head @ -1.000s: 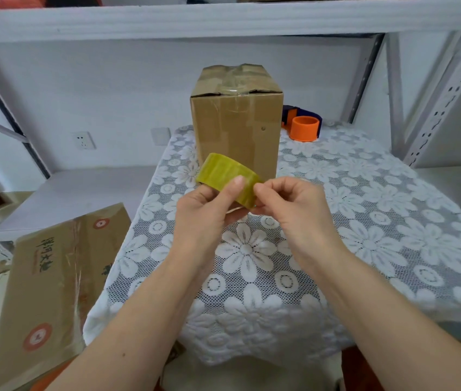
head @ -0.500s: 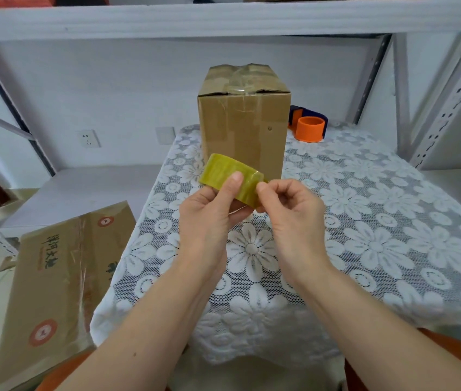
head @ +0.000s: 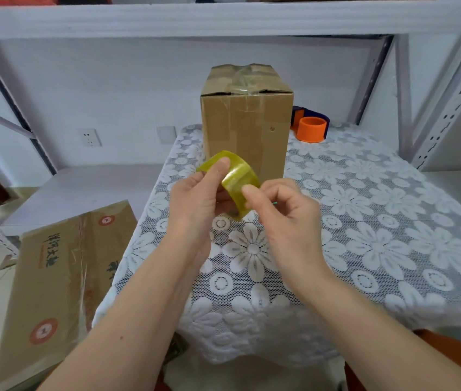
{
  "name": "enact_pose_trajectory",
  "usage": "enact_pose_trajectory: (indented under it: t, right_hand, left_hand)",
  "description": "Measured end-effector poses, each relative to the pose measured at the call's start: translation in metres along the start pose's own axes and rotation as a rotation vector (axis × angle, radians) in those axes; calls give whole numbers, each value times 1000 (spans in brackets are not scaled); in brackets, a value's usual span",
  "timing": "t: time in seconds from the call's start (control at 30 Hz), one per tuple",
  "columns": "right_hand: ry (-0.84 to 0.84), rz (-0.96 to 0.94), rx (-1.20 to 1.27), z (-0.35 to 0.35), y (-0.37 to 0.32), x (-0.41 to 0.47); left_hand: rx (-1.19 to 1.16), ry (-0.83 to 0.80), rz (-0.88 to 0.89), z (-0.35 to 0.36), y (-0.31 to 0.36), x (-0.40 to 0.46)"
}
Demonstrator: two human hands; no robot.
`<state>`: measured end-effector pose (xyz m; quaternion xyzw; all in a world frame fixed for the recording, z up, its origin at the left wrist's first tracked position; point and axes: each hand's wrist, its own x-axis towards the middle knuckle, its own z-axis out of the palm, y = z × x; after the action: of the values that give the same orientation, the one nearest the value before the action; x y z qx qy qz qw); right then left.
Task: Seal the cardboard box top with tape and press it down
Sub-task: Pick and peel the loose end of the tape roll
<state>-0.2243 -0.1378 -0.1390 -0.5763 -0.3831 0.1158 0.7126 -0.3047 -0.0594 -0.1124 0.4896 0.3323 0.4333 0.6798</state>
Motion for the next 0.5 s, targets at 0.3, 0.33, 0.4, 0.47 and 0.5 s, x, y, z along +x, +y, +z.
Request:
enact_pose_trajectory:
  t: [0.3, 0.33, 0.4, 0.47, 0.5]
  right_hand:
    - [-196, -277, -349, -20, 0, 18]
    - [-192, -261, -335, -20, -1, 18]
    - [-161, -219, -278, -21, -2, 19]
    - [-113, -188, -227, -23, -4, 22]
    - [-96, -186, -219, -24, -5, 23]
  left_hand:
    - [81, -140, -105, -7, 0, -2]
    - [67, -166, -114, -8, 1, -2]
    - [50, -250, -107, -10, 2, -2]
    - [81, -371, -53, -10, 1, -2]
    - [106, -419, -22, -10, 0, -2]
